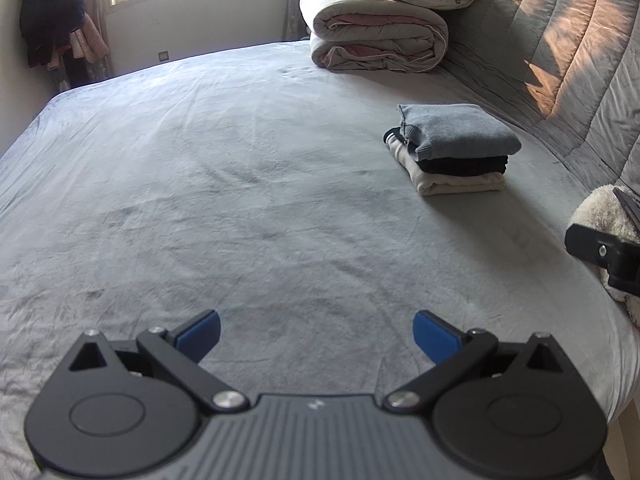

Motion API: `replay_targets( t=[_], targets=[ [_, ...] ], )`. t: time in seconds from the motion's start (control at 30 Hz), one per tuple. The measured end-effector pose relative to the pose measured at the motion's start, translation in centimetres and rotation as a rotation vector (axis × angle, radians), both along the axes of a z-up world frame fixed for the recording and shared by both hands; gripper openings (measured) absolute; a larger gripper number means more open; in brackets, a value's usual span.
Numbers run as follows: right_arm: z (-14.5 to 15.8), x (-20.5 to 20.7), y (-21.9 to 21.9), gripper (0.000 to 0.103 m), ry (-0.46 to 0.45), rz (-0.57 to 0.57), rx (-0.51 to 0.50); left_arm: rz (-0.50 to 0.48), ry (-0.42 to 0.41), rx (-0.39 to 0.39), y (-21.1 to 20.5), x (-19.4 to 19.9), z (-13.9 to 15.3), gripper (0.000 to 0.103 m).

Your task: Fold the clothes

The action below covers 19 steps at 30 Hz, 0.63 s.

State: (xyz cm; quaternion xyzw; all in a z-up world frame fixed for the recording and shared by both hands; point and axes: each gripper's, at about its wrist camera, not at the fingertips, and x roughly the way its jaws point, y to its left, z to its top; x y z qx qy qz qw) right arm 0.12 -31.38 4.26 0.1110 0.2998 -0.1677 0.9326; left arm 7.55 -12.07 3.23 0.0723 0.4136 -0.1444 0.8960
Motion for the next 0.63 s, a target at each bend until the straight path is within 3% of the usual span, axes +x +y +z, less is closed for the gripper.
replay_targets(
  t=[0.23,0.37,0.63],
  targets=[
    [-0.9,-0.9,3.3,0.103,0.005,0.037,-0.059,0.077,0.002,-0.030,2.1,-1.5,-0.7,0.103],
    [-1.6,-0.2,4.5,0.103,0.001,0.068,-0.044,0.116,-0.003,-0.029,3.4,-1.3,-1.2,0.103],
    [-6.4,4.3,8.2,0.103,0.028,0.154,0.008,0.270,-0.007,-0.018,9.1,0.7,-5.0,0.103]
  ],
)
